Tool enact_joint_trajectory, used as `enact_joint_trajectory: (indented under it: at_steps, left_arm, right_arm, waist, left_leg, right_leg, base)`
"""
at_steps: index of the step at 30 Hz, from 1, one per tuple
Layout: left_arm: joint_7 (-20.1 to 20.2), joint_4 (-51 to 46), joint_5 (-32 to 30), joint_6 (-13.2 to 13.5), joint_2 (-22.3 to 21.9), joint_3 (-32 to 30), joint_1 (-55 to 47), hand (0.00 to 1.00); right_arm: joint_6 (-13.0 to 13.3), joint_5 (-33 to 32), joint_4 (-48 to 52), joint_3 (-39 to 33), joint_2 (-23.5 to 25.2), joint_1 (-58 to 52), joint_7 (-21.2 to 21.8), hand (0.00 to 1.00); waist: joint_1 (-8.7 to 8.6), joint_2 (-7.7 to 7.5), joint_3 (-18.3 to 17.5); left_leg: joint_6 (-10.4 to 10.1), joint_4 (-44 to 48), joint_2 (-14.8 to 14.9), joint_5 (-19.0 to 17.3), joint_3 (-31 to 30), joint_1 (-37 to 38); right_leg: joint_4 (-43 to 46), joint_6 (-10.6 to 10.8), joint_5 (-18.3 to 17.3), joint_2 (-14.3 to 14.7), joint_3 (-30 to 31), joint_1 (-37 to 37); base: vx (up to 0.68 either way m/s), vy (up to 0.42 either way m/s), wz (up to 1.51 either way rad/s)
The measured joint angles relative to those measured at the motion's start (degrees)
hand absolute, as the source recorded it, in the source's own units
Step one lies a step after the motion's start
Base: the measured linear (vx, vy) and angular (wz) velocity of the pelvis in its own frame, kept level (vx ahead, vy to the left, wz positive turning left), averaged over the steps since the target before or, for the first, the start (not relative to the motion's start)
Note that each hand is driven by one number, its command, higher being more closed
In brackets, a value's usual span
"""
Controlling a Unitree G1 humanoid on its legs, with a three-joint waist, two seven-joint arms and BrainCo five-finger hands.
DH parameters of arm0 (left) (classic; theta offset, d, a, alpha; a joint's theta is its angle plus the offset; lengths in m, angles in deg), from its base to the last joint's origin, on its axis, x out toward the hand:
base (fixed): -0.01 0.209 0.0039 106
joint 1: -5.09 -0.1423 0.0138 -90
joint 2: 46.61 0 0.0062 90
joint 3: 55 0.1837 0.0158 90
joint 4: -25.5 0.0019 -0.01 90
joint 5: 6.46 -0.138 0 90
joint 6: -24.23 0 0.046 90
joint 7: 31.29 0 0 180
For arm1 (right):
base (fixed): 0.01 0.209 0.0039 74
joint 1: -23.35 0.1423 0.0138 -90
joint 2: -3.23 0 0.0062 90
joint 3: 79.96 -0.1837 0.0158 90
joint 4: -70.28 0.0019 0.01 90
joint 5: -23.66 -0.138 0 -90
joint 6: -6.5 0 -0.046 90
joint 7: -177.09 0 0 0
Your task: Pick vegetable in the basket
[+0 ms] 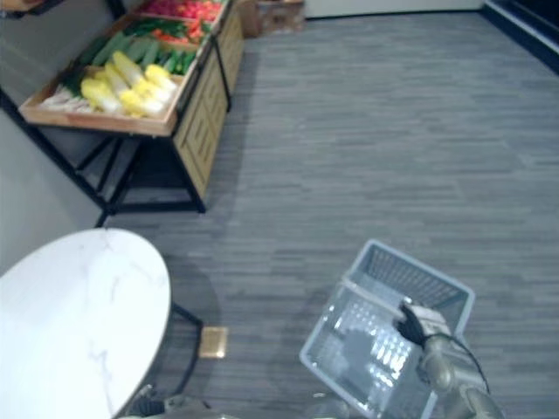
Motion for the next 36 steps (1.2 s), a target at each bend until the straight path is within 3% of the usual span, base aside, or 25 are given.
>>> enact_joint_trajectory:
  at_steps: [6, 11, 14, 16, 17, 20, 23, 24, 25, 27, 28, 30, 31, 32, 33, 34, 36]
  left_arm:
    - [0.16, -0.60, 0.19, 0.32, 0.48, -2.23, 0.13, 0.00]
    - [0.35, -1.06, 0.18, 0.37, -0.58, -1.62, -0.21, 0.00]
    - [0.52, -1.08, 0.17, 0.36, -1.05, -0.22, -0.42, 0.00]
    - [0.53, -1.08, 0.18, 0.36, -0.85, 0.35, -0.41, 0.00]
    - [0.57, -1.10, 0.17, 0.33, 0.03, 0.65, -0.22, 0.00]
    - [0.48, -1.04, 0.15, 0.28, 1.72, 1.58, -0.21, 0.00]
    - [0.39, -1.00, 0.17, 0.26, 2.60, 3.63, -0.25, 0.00]
    - [0.39, -0.99, 0.17, 0.24, 3.10, 4.77, -0.21, 0.00]
    - [0.38, -1.03, 0.18, 0.19, 3.16, 4.91, -0.06, 0.00]
    - [0.30, -1.03, 0.18, 0.02, 3.32, 5.12, 0.36, 0.00]
    - [0.28, -1.05, 0.18, -0.05, 3.33, 5.09, 0.78, 0.00]
    - [0.26, -1.04, 0.18, -0.11, 3.11, 5.07, 1.77, 0.00]
    - [0.20, -1.08, 0.17, -0.10, 2.98, 5.01, 2.00, 0.00]
    - [0.19, -1.08, 0.16, -0.11, 3.12, 4.83, 1.94, 0.00]
    - [0.10, -0.99, 0.16, -0.17, 3.02, 4.46, 2.36, 0.00]
    - [0.00, -1.15, 0.15, -0.09, 0.75, 4.46, 3.28, 0.00]
    - [-0.14, -1.41, 0.14, 0.23, -0.73, 4.42, 4.15, 0.00]
  right_arm:
    - [1.77, -0.30, 0.23, 1.84, 0.51, 1.18, 0.03, 1.00]
    - [2.40, -0.30, 0.03, 2.42, -0.09, 3.83, 0.06, 1.00]
    - [2.35, -0.30, -0.11, 2.42, -0.09, 3.88, 0.05, 1.00]
    - [2.07, -0.30, -0.29, 2.31, -0.09, 3.63, 0.05, 1.00]
    - [1.38, -0.28, -0.69, 2.27, 0.77, 3.17, 0.05, 1.00]
    - [0.27, -0.25, -0.66, 1.34, 2.24, 2.55, 0.03, 1.00]
    - [-0.37, -0.26, -0.65, -2.52, 3.54, 2.88, -1.70, 1.00]
    - [-0.71, -0.25, -0.67, -3.73, 3.94, 2.83, -2.29, 1.00]
    - [-1.36, -0.24, -0.87, -4.42, 4.93, 2.86, -2.63, 1.00]
    - [-1.65, -0.23, -1.27, -4.19, 5.69, 2.94, -2.76, 1.00]
    - [-1.67, -0.22, -2.21, -4.20, 5.96, 3.52, -2.76, 1.00]
    - [-2.21, -0.19, -2.86, -4.29, 6.42, 4.21, -2.76, 1.00]
    - [-2.53, -0.18, -2.84, -4.57, 6.57, 4.54, -3.06, 1.00]
    - [-2.55, -0.16, -2.82, -4.93, 6.70, 4.51, -3.21, 1.00]
    - [-2.76, -0.03, -2.85, -5.91, 6.76, 4.51, -3.50, 1.00]
    - [-3.88, -0.02, -2.86, -8.88, 6.53, 4.56, -4.04, 1.00]
    - [-4.49, 0.01, -2.98, -9.40, 6.32, 5.20, -3.83, 1.00]
  waist:
    - [1.69, -1.49, 0.00]
    - [1.89, -0.24, -0.25]
    - [1.90, 0.92, -0.78]
    - [1.90, 0.92, -0.78]
    - [1.95, -0.40, -0.73]
    - [2.07, -2.84, -0.35]
    - [1.63, -2.53, 0.38]
    - [1.61, -2.82, 1.18]
    - [1.38, -2.47, 1.63]
    - [1.12, -2.72, 1.72]
    - [0.96, -2.64, 1.76]
    - [0.69, -2.20, 2.03]
    - [0.26, -2.52, 2.30]
    - [0.22, -2.66, 2.45]
    - [0.03, -1.82, 3.11]
    - [-0.14, 1.85, 2.92]
    - [0.26, 3.69, 2.40]
  left_leg:
    - [0.04, -4.63, -4.05, -0.68, -9.18, 0.48]
    - [-1.33, -5.62, -4.01, -1.74, -11.70, 0.56]
    - [-2.55, -8.27, -3.96, -5.70, -13.27, 1.77]
    - [-2.58, -9.20, -4.13, -8.25, -13.29, 2.61]
    - [-2.68, -8.98, -5.39, -9.83, -12.98, 3.04]
    - [-1.38, -6.18, -7.87, -13.78, -11.87, 3.60]
    - [-0.13, -6.50, -7.26, -14.65, -10.70, 5.70]
    - [0.31, -8.07, -7.02, -14.48, -10.20, 8.22]
    - [0.87, -8.99, -6.65, -14.23, -9.60, 10.22]
    - [0.89, -10.21, -6.04, -14.29, -9.25, 11.65]
    - [0.72, -10.75, -5.67, -14.24, -8.90, 11.62]
    - [-0.58, -11.44, -5.22, -13.88, -8.49, 11.87]
    - [-2.33, -12.02, -4.94, -14.30, -8.61, 12.99]
    - [-3.27, -12.30, -5.04, -14.71, -8.73, 13.70]
    - [-4.46, -12.53, -4.12, -15.32, -9.34, 14.67]
    - [-4.77, -12.31, -0.90, -15.52, -11.00, 14.44]
    - [-4.79, -8.61, 0.63, -12.17, -13.80, 12.63]
  right_leg:
    - [-6.18, 1.28, 5.09, -0.28, 2.24, -0.59]
    - [-7.24, 1.36, 6.59, 0.44, 4.80, -2.32]
    - [-7.75, 2.37, 7.78, 1.23, 7.67, -4.45]
    - [-7.64, 2.91, 8.09, 1.28, 8.58, -5.03]
    - [-6.78, 3.02, 8.04, 0.16, 9.96, -5.76]
    - [0.62, 2.61, 6.08, -2.35, 12.53, -9.06]
    - [18.32, -2.08, 9.50, -1.88, 11.01, -17.89]
    - [24.52, -3.38, 12.15, -2.60, 9.32, -20.35]
    - [27.34, -3.93, 11.14, -3.30, 6.90, -21.88]
    - [23.65, -5.60, 8.73, -3.58, 1.46, -22.04]
    - [17.20, -5.46, 8.87, -2.75, -0.42, -22.46]
    - [7.34, -3.85, 10.29, -1.64, -0.66, -22.64]
    - [-0.96, -2.45, 11.32, -1.29, 0.07, -22.00]
    - [-2.53, -2.34, 11.33, -1.41, 0.43, -21.42]
    - [-0.95, -1.87, 15.81, -1.07, 0.34, -21.42]
    - [5.16, -2.45, 13.73, 0.94, -1.86, -23.66]
    - [11.18, -4.07, 8.75, 1.19, -2.57, -25.56]
  base:
    - [0.05, 0.105, -0.30]
    - [-0.06, 0.023, -0.23]
    - [-0.05, 0.051, -0.40]
    - [-0.05, 0.120, -0.38]
    - [-0.05, 0.210, -0.40]
    - [-0.04, 0.177, -0.43]
    - [0.02, 0.139, -0.33]
    - [0.12, 0.123, -0.23]
    - [0.13, 0.051, -0.22]
    - [0.16, -0.014, -0.05]
    - [0.21, -0.074, 0.04]
    - [0.28, -0.153, 0.05]
    - [0.32, -0.196, 0.12]
    - [0.33, -0.245, 0.18]
    - [0.38, -0.308, 0.31]
    - [0.40, -0.303, 0.27]
    - [0.31, -0.243, 0.14]
